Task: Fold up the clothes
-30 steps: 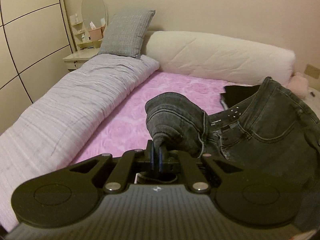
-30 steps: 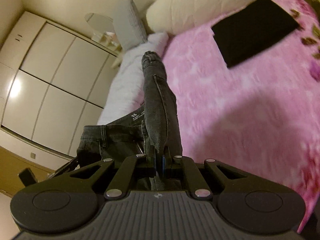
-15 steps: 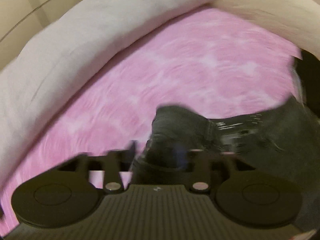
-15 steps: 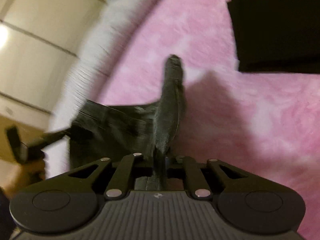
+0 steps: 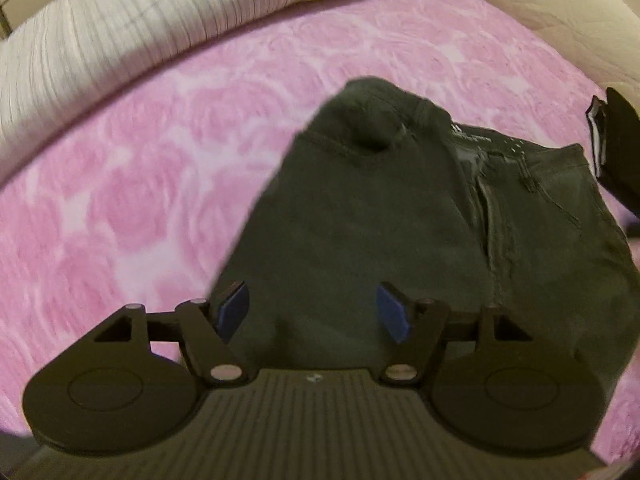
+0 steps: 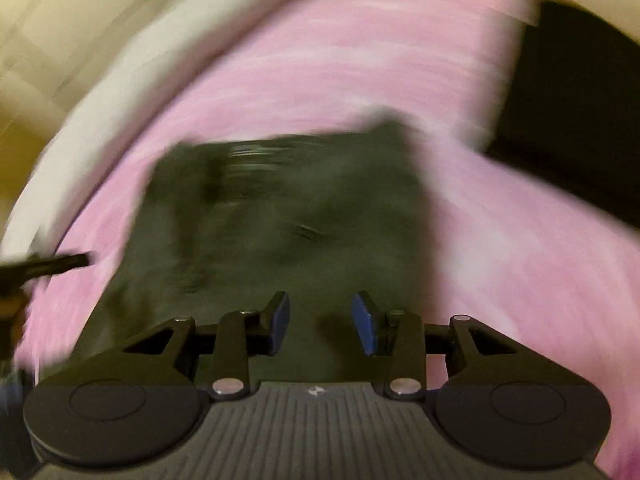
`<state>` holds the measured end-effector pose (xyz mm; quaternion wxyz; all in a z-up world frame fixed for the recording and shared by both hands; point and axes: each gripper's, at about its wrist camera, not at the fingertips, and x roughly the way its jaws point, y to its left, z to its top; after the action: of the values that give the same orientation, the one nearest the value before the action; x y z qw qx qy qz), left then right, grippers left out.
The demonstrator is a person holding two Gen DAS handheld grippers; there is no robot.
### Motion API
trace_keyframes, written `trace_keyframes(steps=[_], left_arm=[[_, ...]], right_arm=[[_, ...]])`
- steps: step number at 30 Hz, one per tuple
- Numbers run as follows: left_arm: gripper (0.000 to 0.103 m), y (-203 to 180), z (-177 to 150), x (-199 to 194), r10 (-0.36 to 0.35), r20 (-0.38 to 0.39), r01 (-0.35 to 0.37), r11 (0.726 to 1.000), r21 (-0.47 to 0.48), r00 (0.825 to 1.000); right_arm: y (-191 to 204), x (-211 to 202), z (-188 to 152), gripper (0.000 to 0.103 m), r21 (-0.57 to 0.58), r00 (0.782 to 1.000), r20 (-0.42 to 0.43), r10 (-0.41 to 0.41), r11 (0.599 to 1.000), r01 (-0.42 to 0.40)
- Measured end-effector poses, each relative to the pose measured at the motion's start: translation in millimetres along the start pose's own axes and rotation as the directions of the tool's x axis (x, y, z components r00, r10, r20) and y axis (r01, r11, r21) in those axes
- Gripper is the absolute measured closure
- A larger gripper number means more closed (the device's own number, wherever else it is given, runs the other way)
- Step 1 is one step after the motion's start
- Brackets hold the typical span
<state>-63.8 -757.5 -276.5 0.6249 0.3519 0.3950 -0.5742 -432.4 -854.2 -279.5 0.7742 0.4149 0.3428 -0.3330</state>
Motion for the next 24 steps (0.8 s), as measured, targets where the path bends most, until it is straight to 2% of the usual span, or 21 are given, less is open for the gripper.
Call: trace_keyframes(steps=[1,3,5,7,8,12,15,18,19,22,24], left_arm=[[0.037,-4,-9,-1,-0.013,0.009,0.013,1.0,-0.011,1.0],[0.039,-19,-21,-3,-0.037,0.034,0.038,0.999,-0.01,0.999],[0.039,-41,-28,-2,-0.079,0.079,0.077,0.997,0.019,0.994],[0.039,-71,-31,5,-0.097,0.118,0.086,0.992,0.093,0.988],[0.039,-84,-32,9,-0.099,0.133,0.082,0.989,0.123,0.986],[0.04,-119,-29,30,-0.107,0.128,0.09,0.988,0.128,0.986],[0.04,-131,-33,38,-0.09,0.109,0.072,0.984,0.163,0.99],[0.039,-128,-39,40,-0.093,0.096,0.077,0.984,0.158,0.991],[0.039,-127,-41,41,-0.093,0.09,0.078,0.984,0.16,0.992],[0.039,-121,-44,44,-0.094,0.087,0.079,0.984,0.162,0.992],[0.039,-120,-44,43,-0.098,0.096,0.08,0.981,0.175,0.991]], right_arm=[[12,14,15,0.064,-0.115,0.999,-0.009,0.043,0.992,-0.044],[32,47,45,0.064,-0.31,0.996,-0.037,0.087,0.946,-0.094],[43,80,74,0.064,-0.446,0.993,-0.064,0.103,0.887,-0.121],[49,109,99,0.064,-0.535,0.99,-0.086,0.112,0.833,-0.14],[50,122,109,0.064,-0.563,0.988,-0.092,0.121,0.812,-0.151],[57,176,132,0.066,-0.63,0.973,-0.179,0.145,0.743,-0.227],[65,214,142,0.067,-0.673,0.959,-0.248,0.136,0.688,-0.271],[70,228,141,0.068,-0.705,0.951,-0.267,0.157,0.641,-0.303],[70,231,141,0.068,-0.711,0.95,-0.266,0.165,0.632,-0.309],[62,229,142,0.068,-0.686,0.942,-0.272,0.197,0.647,-0.333],[61,224,144,0.069,-0.688,0.939,-0.27,0.211,0.64,-0.342]])
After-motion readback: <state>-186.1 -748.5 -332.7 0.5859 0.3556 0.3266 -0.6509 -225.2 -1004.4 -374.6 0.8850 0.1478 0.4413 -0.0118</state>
